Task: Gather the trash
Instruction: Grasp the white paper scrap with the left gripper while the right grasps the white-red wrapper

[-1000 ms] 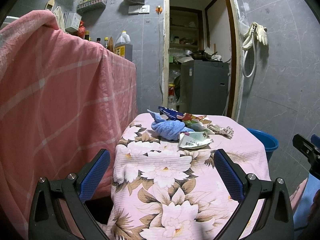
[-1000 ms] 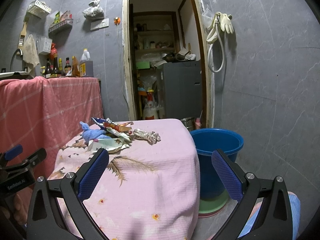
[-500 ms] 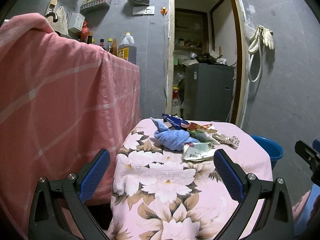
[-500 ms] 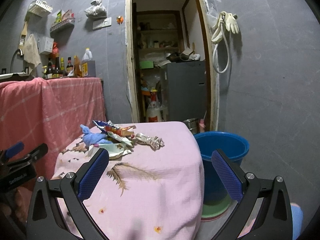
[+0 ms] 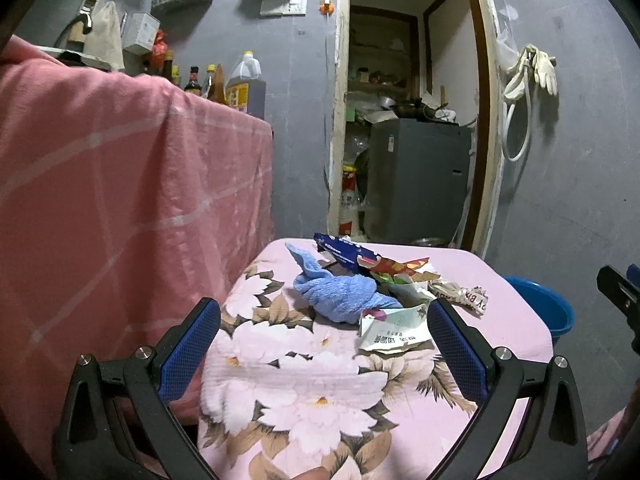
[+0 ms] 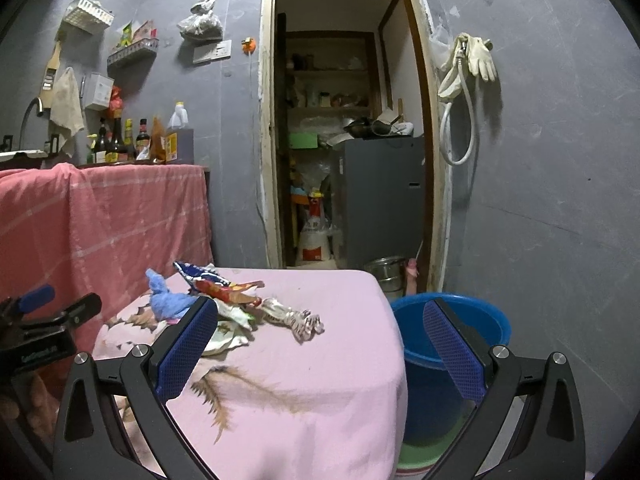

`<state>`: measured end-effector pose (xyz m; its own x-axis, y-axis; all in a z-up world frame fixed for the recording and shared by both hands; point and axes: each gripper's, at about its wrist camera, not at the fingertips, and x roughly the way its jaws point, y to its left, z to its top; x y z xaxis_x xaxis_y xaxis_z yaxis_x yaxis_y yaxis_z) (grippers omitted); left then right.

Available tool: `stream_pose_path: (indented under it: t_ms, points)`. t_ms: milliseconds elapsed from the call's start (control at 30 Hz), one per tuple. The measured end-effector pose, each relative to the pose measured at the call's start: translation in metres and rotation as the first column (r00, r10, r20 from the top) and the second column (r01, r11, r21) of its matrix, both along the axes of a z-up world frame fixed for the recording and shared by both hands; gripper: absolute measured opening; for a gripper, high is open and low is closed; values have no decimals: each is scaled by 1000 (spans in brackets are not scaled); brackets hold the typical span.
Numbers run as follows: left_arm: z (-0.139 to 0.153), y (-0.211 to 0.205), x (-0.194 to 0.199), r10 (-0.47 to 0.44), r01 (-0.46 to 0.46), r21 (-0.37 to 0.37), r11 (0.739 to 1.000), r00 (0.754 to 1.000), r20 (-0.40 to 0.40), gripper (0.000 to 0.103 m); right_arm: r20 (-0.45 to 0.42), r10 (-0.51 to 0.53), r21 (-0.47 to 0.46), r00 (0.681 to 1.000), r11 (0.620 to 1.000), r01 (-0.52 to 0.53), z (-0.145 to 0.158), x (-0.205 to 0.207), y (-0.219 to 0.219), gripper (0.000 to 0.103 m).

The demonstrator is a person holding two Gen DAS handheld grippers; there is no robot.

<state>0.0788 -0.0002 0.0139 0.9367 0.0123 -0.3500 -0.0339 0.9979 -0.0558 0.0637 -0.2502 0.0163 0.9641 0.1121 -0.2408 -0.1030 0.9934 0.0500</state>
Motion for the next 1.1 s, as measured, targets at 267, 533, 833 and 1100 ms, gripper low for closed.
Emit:
stream_pose_path:
  t_ms: [267,533,833,1100]
  points:
    - [-13,-1,42,-53,46,-60,997,993,-109,101,-53,58,-26,997,998,-59,-9,51,-13,103]
    - [-24,-9,73,-94,83,-66,994,979,-182,92,-194,185,-18,964,981,-192,-26,116,-9,103]
    - [-41,-10,103,-201,164,-142,976,932,-303,54,-376,282,-26,883,949,-315,-53,177,6,75]
    - [-46,-11,113,-261,208,-182,961,898,-354,34,-484,312,-55,818,922,-384,-71,200,26,53]
